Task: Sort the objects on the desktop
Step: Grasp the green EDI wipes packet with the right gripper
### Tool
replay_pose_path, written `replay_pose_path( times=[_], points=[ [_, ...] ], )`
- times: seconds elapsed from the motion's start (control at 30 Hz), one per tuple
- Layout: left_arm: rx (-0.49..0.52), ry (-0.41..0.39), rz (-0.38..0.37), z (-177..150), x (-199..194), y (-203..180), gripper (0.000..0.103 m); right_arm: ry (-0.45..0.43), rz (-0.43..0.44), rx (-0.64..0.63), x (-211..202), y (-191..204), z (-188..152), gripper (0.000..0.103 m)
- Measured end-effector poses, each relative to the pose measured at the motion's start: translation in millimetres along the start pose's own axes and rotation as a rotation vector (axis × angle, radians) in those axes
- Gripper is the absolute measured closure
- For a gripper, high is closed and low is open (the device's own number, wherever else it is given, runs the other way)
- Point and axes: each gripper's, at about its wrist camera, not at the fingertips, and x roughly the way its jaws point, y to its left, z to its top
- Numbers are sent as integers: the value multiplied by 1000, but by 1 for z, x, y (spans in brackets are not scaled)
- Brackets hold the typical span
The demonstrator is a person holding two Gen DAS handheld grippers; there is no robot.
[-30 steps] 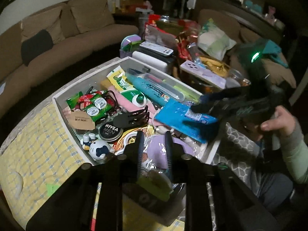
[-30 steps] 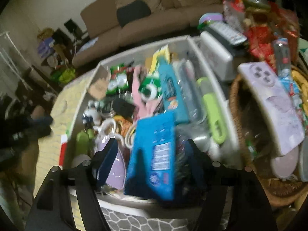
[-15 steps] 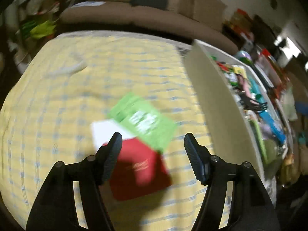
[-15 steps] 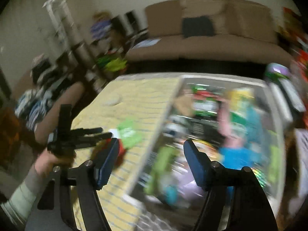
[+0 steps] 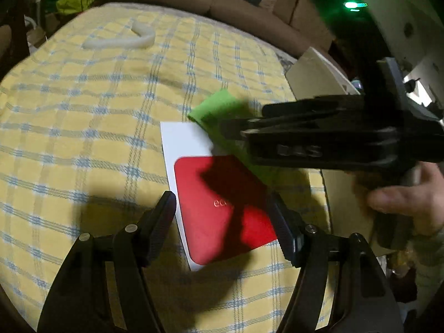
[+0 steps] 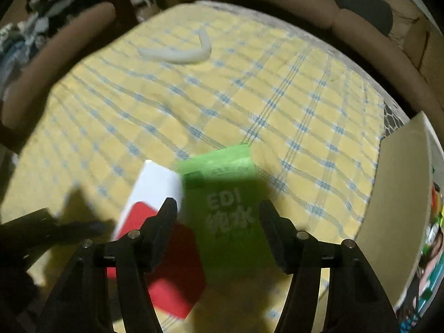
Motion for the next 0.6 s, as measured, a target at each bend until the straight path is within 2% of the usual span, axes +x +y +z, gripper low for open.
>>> replay_pose_path(
  times=[0.07,0.17,0.3,0.37,0.43,0.47,0.6],
  points=[
    [4,27,27,-2,6,-1,36,19,-11,-13,14,-1,2,30],
    [20,56,80,-8,16,-4,36,35,-32,-35,27,-5,-2,25],
    [33,55,115,-11,15,-10,35,34,26,31,32,-19,-5,25],
    [33,59,103,-9,17,-10,30,22,55,37,31,-22,-9,43],
    [25,61,98,-9,18,-9,30,16,77,60,26,-28,-11,55],
    [21,60,98,-10,18,-9,30,11,92,83,22,-32,-12,59],
    [3,53,101,-8,16,-6,29,-18,183,172,6,-48,-17,60]
  ],
)
